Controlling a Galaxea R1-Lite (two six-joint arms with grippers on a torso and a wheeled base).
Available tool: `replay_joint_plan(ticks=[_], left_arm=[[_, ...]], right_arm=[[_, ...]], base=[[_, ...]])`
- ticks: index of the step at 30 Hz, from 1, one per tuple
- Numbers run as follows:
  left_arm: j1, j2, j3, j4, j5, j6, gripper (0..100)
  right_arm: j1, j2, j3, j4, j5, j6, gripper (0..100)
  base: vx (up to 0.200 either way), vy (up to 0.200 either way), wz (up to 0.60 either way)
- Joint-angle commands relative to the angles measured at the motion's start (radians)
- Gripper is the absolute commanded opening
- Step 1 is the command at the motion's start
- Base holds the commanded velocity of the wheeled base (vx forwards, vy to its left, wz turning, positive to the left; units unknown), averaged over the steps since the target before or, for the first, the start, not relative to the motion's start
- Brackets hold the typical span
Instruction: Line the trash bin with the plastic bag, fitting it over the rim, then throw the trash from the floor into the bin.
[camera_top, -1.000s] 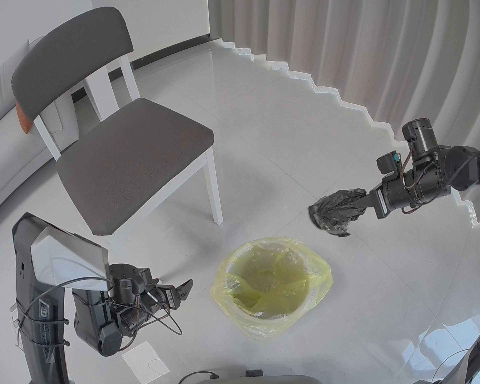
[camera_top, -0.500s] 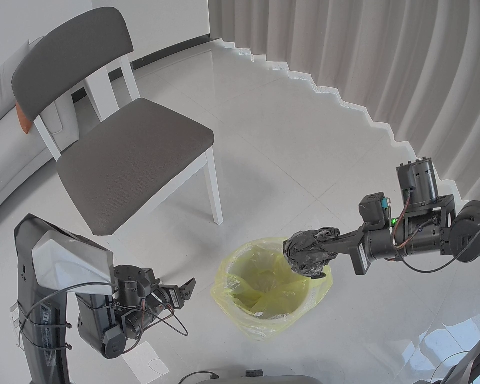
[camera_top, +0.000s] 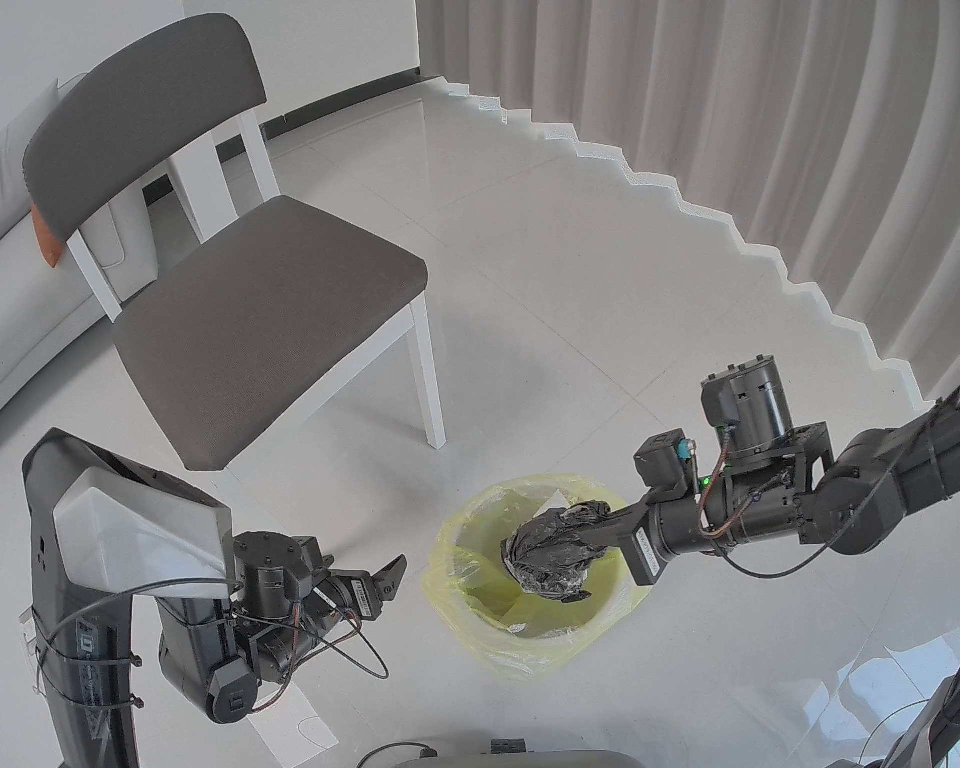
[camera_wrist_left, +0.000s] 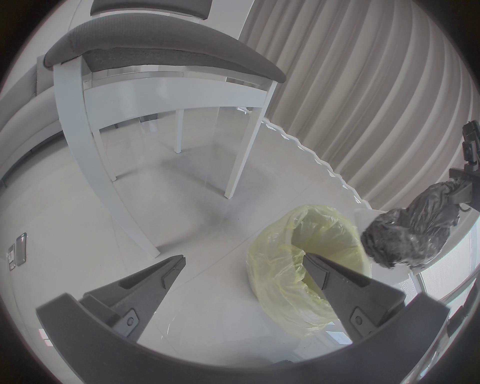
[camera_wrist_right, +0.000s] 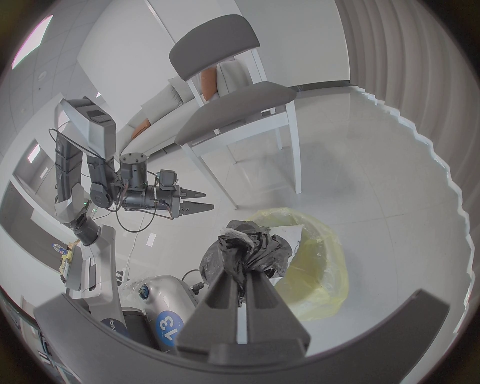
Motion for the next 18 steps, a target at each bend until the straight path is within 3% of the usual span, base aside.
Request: replay_joint_plan(ticks=[1, 13, 18], left_arm=[[-0.008, -0.003, 0.002, -0.018, 0.000, 0.000, 100], [0.003, -0.008, 0.009, -0.018, 0.002, -0.002, 100], [0.005, -0.002, 0.009, -0.018, 0.002, -0.003, 100]], right_arm=[[-0.001, 0.122, -0.052, -0.008, 0.006, 0.011, 0], [-0.055, 0.334, -0.207, -0.039, 0.011, 0.019, 0], [-0.064, 0.354, -0.184, -0.034, 0.009, 0.011, 0]], base=[[0.000, 0.000, 0.00], [0.000, 0.000, 0.00], [0.000, 0.000, 0.00]])
